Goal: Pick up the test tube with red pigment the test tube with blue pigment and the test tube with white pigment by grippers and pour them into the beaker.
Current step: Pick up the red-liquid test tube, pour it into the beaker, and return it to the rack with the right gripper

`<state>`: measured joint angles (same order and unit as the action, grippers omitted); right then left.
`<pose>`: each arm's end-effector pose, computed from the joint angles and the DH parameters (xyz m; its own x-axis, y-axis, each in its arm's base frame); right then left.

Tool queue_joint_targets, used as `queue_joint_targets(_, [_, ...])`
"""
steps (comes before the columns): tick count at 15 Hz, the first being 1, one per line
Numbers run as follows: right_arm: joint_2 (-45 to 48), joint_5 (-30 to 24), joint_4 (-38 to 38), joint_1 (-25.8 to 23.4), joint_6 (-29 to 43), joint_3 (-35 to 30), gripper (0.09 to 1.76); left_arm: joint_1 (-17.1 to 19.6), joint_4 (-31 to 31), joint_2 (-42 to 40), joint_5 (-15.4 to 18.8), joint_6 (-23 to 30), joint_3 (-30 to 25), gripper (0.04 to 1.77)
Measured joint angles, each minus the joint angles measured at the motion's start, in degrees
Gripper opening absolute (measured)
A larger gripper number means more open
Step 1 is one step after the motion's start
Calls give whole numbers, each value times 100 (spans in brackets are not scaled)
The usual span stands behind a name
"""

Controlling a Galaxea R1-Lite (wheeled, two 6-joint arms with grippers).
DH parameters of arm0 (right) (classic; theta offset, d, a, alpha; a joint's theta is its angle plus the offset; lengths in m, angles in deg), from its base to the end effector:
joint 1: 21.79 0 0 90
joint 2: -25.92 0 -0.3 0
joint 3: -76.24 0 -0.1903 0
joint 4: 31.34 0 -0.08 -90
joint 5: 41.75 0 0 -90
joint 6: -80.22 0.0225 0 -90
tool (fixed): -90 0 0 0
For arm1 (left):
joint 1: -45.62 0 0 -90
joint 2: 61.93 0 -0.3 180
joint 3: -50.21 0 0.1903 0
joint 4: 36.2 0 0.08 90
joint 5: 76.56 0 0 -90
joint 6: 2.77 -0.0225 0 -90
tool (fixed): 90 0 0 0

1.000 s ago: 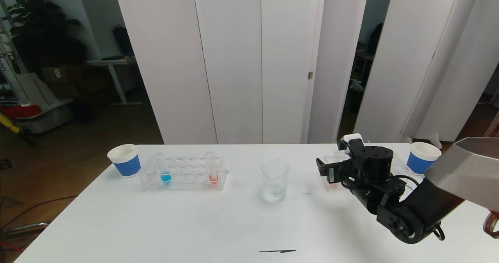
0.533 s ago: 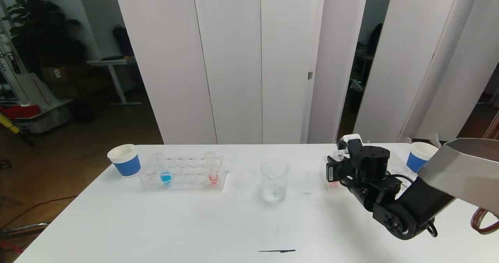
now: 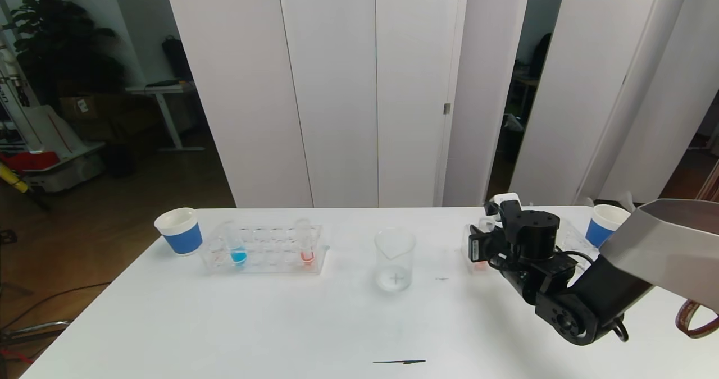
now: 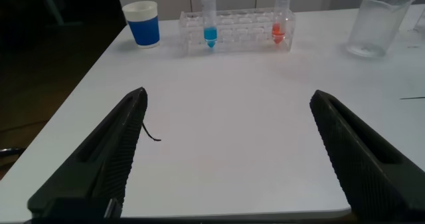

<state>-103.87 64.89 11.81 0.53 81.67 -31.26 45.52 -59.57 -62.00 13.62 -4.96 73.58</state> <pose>0.3663 0.1434 0.0456 0.9682 0.0879 -0.2341 -0.1012 0.9938 -0.0454 -0.0229 0.0000 0.0755 1.0000 -0.0049 0.0012 0.0048 0.9993 0.0382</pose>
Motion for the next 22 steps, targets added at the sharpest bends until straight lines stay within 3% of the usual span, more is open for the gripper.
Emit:
queue_joint_targets(7, [267,-28,-28,-57,199,74,58,0,0,0,0,-1,0,175])
queue_joint_targets(11, [584,-72,-549,-118,210,603,58,0,0,0,0,0,0,175])
queue_joint_targets(15, [857,-71,-1883,-146,194,1681,58,0,0,0,-2,0,0,175])
queue_joint_targets(18, [951,-157,-3198,-149,183,2859,58,0,0,0,0,0,0,175])
queue_joint_targets(21, [929,-571,-4706,-151,188,4242,58,0,0,0,0,0,0,175])
queue_joint_targets(22, [879,-926,-5064,-151,177,4634,58,0,0,0,0,0,0,175])
